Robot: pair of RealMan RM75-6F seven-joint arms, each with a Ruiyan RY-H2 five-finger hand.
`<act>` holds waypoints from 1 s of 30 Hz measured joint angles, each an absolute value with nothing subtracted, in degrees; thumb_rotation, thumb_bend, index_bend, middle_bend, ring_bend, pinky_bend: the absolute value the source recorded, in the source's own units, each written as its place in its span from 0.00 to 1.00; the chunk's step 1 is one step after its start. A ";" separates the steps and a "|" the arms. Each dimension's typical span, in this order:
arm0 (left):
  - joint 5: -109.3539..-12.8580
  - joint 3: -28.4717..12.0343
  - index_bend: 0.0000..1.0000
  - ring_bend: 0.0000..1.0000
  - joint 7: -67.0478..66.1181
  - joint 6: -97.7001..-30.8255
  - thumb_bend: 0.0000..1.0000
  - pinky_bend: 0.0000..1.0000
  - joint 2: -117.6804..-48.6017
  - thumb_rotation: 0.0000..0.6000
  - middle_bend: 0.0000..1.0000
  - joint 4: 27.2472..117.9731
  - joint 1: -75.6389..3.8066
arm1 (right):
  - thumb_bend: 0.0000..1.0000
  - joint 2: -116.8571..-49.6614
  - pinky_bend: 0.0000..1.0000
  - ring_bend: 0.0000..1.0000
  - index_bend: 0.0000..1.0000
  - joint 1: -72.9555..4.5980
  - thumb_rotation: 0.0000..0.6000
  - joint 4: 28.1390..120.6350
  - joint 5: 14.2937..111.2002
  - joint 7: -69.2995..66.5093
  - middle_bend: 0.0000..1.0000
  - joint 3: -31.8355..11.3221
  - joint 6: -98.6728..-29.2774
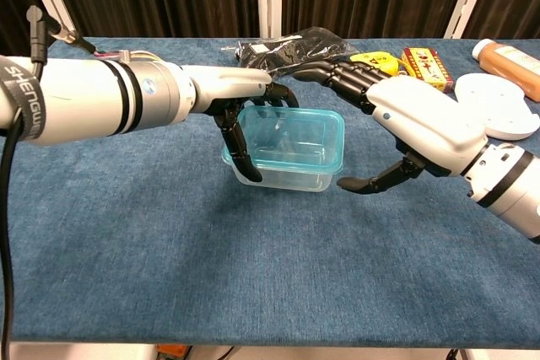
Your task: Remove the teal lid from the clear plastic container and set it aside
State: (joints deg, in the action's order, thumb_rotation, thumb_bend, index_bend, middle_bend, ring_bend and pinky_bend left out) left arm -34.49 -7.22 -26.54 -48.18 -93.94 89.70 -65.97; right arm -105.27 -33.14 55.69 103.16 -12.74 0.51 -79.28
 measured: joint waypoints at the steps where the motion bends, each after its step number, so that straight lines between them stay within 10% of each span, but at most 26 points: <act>1: -34.56 -7.20 0.25 0.26 -26.72 -48.20 0.00 0.32 -93.92 1.00 0.31 89.71 -65.99 | 0.06 -105.21 0.00 0.00 0.00 -33.51 1.00 55.47 103.24 -12.96 0.00 0.60 -79.06; 30: -32.38 -6.82 0.23 0.26 -30.60 -47.95 0.00 0.31 -93.06 1.00 0.29 91.01 -67.54 | 0.05 -101.36 0.00 0.00 0.00 -39.78 1.00 56.05 104.45 -15.20 0.00 1.87 -75.86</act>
